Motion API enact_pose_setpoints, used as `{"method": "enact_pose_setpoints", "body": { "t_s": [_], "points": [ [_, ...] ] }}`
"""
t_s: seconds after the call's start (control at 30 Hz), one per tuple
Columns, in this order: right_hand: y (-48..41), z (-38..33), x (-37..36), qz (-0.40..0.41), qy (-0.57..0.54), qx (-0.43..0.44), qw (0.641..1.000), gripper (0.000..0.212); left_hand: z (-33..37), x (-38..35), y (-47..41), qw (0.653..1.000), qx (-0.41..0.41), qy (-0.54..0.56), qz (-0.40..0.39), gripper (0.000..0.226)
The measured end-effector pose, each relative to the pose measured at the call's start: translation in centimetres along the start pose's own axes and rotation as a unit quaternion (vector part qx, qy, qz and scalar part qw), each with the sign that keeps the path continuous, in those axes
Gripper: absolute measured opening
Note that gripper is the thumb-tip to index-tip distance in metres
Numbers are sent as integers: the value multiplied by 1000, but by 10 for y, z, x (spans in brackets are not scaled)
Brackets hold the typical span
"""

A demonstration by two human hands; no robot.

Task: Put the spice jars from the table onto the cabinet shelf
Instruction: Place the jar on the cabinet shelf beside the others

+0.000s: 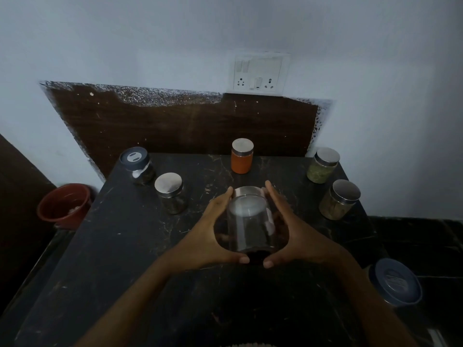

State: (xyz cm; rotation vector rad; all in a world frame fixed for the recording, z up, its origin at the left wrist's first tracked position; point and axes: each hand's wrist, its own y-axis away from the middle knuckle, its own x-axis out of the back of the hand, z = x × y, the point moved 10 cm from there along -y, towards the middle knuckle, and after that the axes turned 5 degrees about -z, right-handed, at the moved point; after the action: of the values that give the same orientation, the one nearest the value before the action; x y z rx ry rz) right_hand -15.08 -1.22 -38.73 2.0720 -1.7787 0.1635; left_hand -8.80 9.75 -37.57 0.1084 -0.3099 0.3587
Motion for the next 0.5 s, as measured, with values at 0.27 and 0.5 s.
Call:
{"method": "enact_pose_setpoints", "body": {
  "t_s": [0.27, 0.5],
  "points": [
    [0, -3, -1, -3, 13, -1, 1000, 123, 0, -11, 1, 999, 12, 25, -28, 123],
    [0, -9, 3, 6, 60, 8, 998, 128, 10, -5, -4, 999, -11, -30, 10, 118]
  ]
}}
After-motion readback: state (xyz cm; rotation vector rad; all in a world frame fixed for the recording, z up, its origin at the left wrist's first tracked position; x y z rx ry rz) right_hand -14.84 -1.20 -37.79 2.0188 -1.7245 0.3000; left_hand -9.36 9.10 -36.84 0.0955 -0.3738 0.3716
